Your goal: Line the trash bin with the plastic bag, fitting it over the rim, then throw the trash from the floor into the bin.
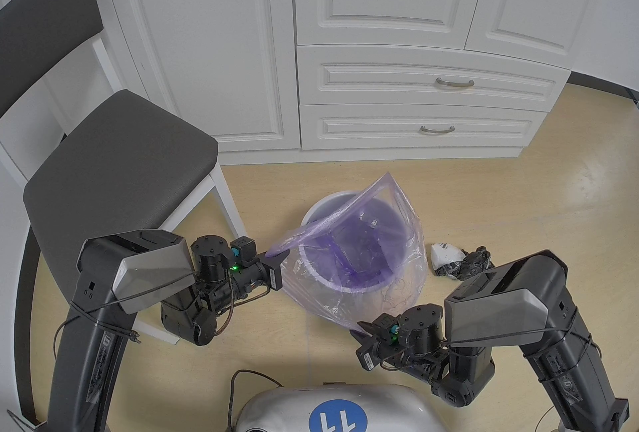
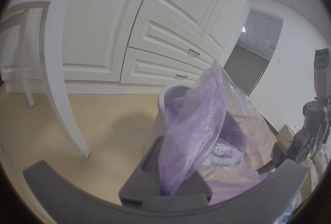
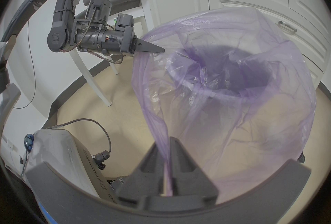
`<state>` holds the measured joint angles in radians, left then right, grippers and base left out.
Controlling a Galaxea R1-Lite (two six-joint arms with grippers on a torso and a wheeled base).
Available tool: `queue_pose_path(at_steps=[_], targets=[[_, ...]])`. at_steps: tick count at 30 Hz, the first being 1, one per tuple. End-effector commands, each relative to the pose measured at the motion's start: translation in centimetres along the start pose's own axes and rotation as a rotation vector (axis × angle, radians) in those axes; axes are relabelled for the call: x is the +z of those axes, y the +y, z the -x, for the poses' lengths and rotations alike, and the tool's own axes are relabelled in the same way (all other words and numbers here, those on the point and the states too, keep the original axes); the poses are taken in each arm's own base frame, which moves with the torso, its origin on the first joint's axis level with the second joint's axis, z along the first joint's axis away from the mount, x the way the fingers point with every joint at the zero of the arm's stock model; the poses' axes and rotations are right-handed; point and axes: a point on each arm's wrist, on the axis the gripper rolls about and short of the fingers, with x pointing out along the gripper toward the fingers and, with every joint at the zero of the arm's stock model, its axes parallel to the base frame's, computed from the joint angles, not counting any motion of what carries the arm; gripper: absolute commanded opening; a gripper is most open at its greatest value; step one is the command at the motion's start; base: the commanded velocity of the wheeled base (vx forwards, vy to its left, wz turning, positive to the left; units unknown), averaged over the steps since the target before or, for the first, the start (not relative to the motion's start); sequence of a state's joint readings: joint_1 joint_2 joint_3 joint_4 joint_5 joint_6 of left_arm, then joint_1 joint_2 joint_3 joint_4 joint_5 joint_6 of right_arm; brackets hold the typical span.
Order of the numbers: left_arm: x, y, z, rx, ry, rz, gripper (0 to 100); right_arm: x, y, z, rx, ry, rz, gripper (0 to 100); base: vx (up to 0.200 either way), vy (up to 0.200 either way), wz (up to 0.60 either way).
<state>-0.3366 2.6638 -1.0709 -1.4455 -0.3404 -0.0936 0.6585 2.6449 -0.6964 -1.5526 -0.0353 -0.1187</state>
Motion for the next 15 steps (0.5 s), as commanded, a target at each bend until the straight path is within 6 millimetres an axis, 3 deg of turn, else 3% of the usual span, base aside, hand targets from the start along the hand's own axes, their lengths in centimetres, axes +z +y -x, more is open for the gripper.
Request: queue_pose_path(at_steps=[1, 6, 9, 15], targets=[[0.2, -0.6, 0.0, -0.01, -0.003, -0.002, 0, 0.6, -0.4, 0.3, -0.011, -0.025, -0.003, 100, 0.0, 0.0, 0.0], [1.1, -1.4, 0.9, -0.018, 0.01, 0.001, 0, 2.1, -0.7, 1.7, -0.011, -0.04, -0.005, 100, 0.0, 0.0, 0.0], [3.1, -2.7, 2.4, -0.035, 0.031, 0.004, 0, 4.9, -1.3, 4.7, -0.005, -0.058, -0.002, 100, 0.0, 0.0, 0.0], [6.0, -4.0, 4.3, -0.039, 0.077, 0.014, 0, 8.1, -2.2, 7.9, 0.047, -0.134, -0.006, 100, 0.0, 0.0, 0.0]])
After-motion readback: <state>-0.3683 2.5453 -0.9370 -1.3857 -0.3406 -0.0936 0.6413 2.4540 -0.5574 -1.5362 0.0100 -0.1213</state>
